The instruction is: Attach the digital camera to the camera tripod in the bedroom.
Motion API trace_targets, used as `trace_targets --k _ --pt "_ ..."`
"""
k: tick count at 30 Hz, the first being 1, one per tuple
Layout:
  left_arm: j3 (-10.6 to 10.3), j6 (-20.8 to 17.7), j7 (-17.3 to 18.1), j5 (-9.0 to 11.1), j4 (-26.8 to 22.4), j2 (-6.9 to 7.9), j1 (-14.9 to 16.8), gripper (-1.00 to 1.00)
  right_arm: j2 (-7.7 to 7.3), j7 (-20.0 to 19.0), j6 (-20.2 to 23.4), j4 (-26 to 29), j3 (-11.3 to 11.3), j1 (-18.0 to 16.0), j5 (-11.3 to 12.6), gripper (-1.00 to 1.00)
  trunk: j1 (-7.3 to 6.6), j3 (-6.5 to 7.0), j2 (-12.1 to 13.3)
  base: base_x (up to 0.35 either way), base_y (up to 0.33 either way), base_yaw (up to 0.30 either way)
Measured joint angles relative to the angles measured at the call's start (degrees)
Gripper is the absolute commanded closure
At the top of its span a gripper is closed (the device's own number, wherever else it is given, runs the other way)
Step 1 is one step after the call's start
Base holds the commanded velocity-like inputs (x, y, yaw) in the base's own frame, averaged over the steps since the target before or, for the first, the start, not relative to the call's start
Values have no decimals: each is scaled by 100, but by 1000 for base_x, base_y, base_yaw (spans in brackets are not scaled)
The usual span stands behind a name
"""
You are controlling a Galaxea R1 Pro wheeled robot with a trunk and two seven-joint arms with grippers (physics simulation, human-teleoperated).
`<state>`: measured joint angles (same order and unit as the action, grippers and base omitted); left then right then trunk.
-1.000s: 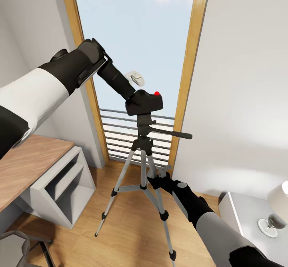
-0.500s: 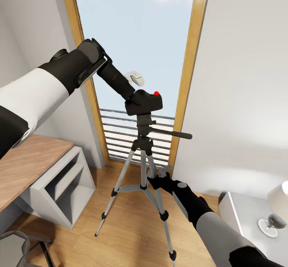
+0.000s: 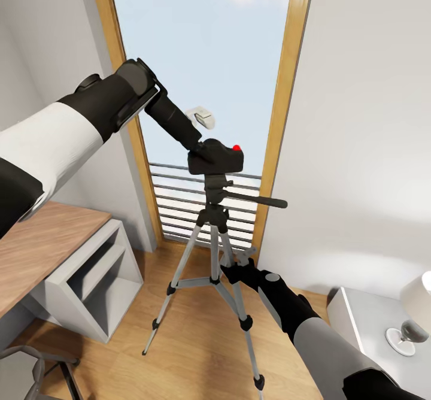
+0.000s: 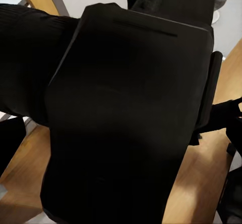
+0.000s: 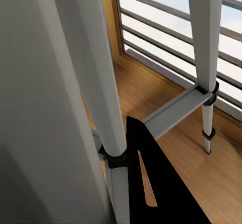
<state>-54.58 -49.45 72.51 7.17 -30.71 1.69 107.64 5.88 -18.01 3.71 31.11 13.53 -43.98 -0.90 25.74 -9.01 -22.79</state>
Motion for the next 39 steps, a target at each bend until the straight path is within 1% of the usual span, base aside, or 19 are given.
trace_targets --k 19,22,26,27,28,30,31,34,35,36,38,39 --pt "5 5 5 -11 -7 2 0 -100 0 -2 0 -1 -2 0 5 100 0 0 0 0 0 0" --pt "25 7 11 -16 -16 12 0 -100 0 0 0 0 -3 0 6 100 0 0 0 0 0 0" --pt "134 7 15 -13 -25 29 0 -100 0 -3 0 -1 -4 0 6 100 0 0 0 0 0 0" --pt "272 8 16 -12 -29 40 1 -100 -1 -3 -1 -1 -5 0 5 100 0 0 0 0 0 0" --pt "489 6 17 -12 -33 55 1 -100 -1 -3 0 -1 -5 0 5 100 0 0 0 0 0 0" --pt "786 4 15 -12 -42 71 1 -100 0 -4 0 -1 -5 0 8 100 0 0 0 0 0 0" --pt "1124 4 8 -16 -51 87 2 -100 -1 -4 0 -2 -5 0 5 100 0 0 0 0 0 0" --pt "1662 6 -48 -32 -62 131 2 -100 0 -4 -1 -1 -6 0 12 100 0 0 0 0 0 0" --pt "1962 7 -126 -43 -67 172 2 -100 0 -4 -3 -2 -6 0 12 100 0 0 0 0 0 0" --pt "2095 4 -181 -49 -70 199 2 -100 -1 -4 -5 0 -6 0 13 100 0 0 0 0 0 0" --pt "2286 1 -307 -59 -74 260 2 -100 -2 -4 -7 2 -5 0 15 100 0 0 0 0 0 0" --pt "2405 0 -441 -68 -73 332 2 -100 -5 -4 -8 4 -5 0 18 100 0 0 0 0 0 0"
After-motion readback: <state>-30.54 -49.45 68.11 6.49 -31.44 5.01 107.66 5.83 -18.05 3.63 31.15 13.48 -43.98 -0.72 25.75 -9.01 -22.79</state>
